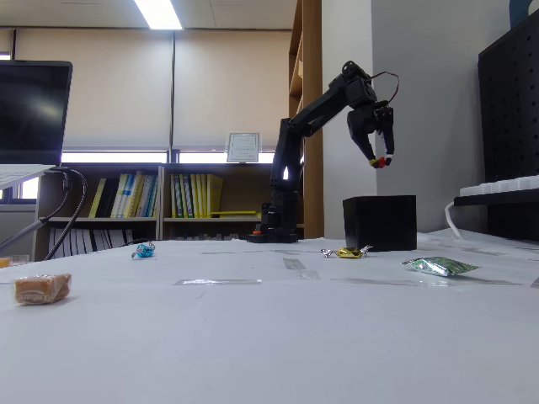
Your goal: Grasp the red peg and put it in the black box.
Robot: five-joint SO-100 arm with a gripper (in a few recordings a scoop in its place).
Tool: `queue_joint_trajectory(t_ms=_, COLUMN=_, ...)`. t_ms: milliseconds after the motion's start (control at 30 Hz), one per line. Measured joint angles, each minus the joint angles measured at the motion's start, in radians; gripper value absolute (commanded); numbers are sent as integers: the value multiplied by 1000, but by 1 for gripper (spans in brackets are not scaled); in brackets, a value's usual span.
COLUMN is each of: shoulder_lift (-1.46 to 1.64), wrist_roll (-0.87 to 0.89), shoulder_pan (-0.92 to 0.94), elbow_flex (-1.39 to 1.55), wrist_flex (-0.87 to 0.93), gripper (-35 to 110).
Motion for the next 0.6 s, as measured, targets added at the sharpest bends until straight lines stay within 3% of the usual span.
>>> queue_joint_trajectory(t_ms=600, shoulder_lift=2, wrist_roll=-31, shoulder_pan=57, elbow_flex=-281, wrist_flex=-202, gripper=0)
